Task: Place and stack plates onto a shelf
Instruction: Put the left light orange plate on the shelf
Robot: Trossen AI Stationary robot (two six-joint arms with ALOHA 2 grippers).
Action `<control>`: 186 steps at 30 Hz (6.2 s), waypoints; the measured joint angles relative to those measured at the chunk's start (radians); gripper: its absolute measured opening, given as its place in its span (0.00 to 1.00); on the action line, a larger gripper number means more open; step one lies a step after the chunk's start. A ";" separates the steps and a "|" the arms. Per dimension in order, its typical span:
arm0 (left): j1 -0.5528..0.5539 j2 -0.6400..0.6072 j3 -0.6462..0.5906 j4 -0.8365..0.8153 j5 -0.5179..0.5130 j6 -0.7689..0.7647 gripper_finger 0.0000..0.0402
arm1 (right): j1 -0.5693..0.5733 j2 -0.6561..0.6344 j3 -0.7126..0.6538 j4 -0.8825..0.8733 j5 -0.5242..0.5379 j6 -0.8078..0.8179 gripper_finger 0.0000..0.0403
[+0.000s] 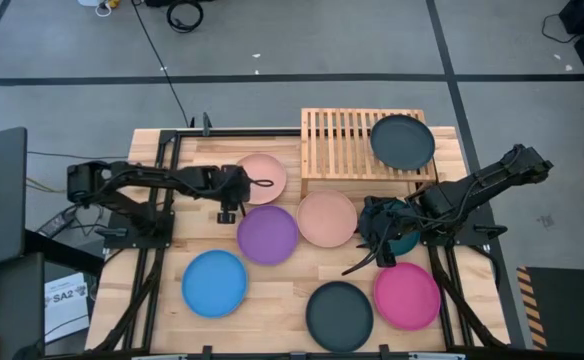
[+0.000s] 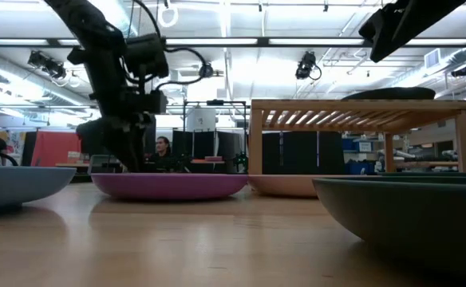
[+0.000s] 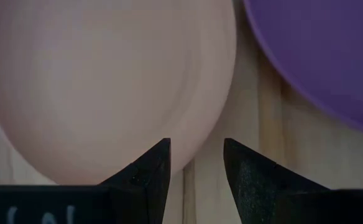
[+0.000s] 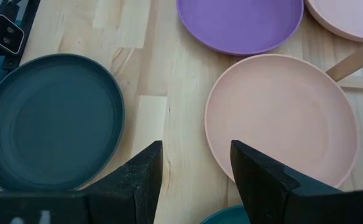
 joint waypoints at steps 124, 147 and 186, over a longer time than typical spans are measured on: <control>-0.128 0.170 0.747 -0.004 -0.130 0.645 0.05 | 0.002 -0.001 0.000 0.002 -0.164 0.079 0.48; -0.111 0.406 0.747 0.247 -0.127 0.734 0.06 | 0.002 -0.001 0.000 0.007 -0.164 0.079 0.48; -0.088 0.415 0.747 0.259 -0.125 0.566 0.15 | 0.002 -0.001 0.000 0.008 -0.163 0.079 0.48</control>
